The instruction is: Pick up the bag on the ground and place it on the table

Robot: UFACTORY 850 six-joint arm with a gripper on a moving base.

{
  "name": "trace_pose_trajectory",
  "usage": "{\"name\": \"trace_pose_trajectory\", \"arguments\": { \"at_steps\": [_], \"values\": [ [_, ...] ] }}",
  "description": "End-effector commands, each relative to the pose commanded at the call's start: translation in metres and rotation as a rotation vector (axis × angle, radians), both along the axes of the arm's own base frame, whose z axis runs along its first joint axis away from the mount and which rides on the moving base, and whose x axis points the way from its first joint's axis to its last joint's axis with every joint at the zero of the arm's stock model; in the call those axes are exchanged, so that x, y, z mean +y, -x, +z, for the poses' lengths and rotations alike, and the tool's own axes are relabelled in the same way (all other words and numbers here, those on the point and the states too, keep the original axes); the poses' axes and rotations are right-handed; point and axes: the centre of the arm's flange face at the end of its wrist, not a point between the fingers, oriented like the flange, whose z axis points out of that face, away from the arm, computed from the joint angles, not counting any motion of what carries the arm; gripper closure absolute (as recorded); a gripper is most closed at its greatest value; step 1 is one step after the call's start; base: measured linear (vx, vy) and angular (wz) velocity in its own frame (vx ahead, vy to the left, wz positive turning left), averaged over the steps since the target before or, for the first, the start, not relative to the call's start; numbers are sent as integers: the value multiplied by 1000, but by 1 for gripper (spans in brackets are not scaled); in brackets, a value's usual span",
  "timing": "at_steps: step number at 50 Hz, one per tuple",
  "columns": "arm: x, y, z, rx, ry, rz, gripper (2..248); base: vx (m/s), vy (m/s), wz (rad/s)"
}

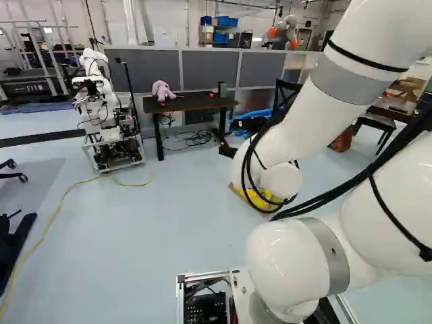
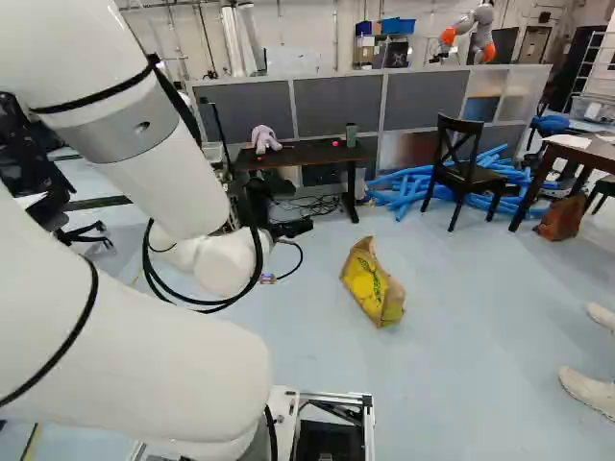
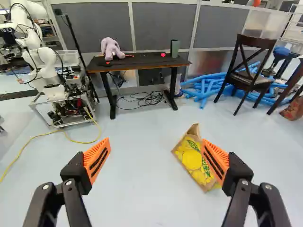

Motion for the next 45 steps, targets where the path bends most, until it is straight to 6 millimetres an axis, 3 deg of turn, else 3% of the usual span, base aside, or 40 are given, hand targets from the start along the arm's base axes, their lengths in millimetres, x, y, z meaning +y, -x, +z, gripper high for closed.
{"name": "trace_pose_trajectory", "arguments": {
  "at_steps": [15, 45],
  "values": [
    [0, 0, 0, 0, 0, 0, 3, 101, -38, -194],
    [0, 0, 0, 0, 0, 0, 3, 93, -8, -16]
  ]
}}
